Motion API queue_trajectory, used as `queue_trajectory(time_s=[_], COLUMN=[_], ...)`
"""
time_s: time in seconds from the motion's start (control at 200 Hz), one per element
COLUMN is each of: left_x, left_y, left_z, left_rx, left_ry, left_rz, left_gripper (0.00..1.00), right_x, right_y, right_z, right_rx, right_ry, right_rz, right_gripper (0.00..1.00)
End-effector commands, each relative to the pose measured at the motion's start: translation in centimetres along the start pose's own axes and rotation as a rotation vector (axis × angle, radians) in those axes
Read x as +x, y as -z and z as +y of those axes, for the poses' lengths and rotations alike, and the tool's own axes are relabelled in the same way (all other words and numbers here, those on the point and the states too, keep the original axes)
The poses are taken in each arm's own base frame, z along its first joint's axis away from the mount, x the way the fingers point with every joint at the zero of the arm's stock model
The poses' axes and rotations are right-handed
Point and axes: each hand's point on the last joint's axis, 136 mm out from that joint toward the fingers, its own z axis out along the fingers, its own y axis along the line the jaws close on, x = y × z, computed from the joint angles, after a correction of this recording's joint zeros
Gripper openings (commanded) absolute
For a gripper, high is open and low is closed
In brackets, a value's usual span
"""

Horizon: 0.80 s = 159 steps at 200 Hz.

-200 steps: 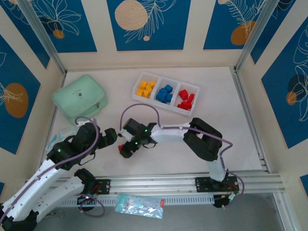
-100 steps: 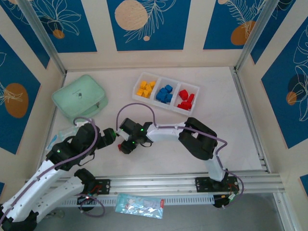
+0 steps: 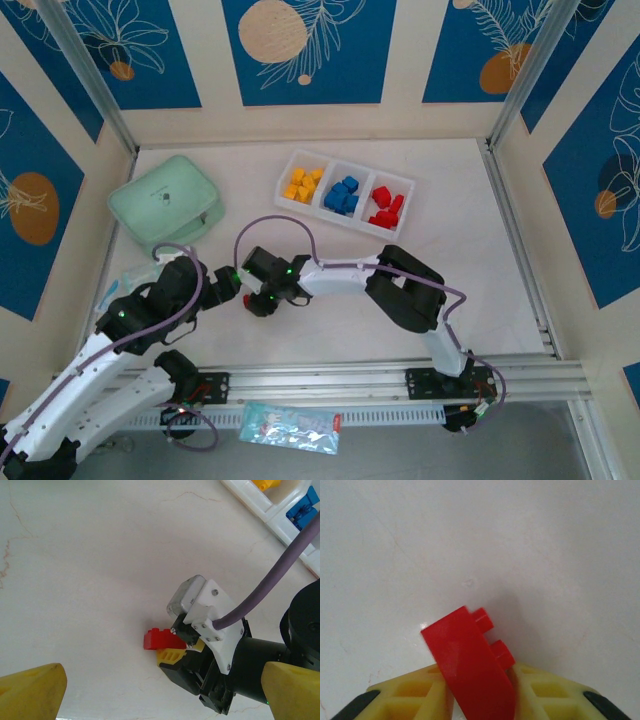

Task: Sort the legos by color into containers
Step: Pick up the lego from the bottom-center of the table, then place the lego in the container.

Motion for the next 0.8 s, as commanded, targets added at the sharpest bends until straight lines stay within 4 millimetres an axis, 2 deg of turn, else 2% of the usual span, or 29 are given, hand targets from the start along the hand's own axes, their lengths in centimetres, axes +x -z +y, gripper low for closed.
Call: queue_trajectory(time_s=[0.0,0.11,0.24,0.395,0.61,0.79], left_x=[-0.1,-0.1,-0.3,-0.7,-1.7,-2.0], left_y=[0.0,0.0,0.2,0.5,0.3,-1.1], left_z=[0.9,0.9,0.7,0.1,-2.8,-6.7], left_rx=[-0.034,-0.033,-0.025,-0.007,0.08,0.189], left_ry=[0.01,0.008,0.008,-0.005,-0.054,-0.115], left_rz=[-0.01,-0.01,-0.016,-0.02,-0.018,0.022], left_gripper=[0.99,0.99,0.99,0.99,0.99,0.99], right_x=[-0.9,-1.2,-1.8,-2.2,-0.5,2.2], right_y=[0.0,0.6,2.1,4.7,10.0,16.8], right_z=[0.6,0.6,0.2,-1.7,-8.6,-16.1], right_rx=[-0.015,-0.012,-0.004,0.042,0.2,0.369], right_ry=[0.033,0.03,0.006,-0.064,-0.27,-0.505], right_rz=[-0.021,-0.036,-0.068,-0.102,-0.101,-0.14], right_gripper=[0.27,0.2,0.17,0.17,0.16,0.16])
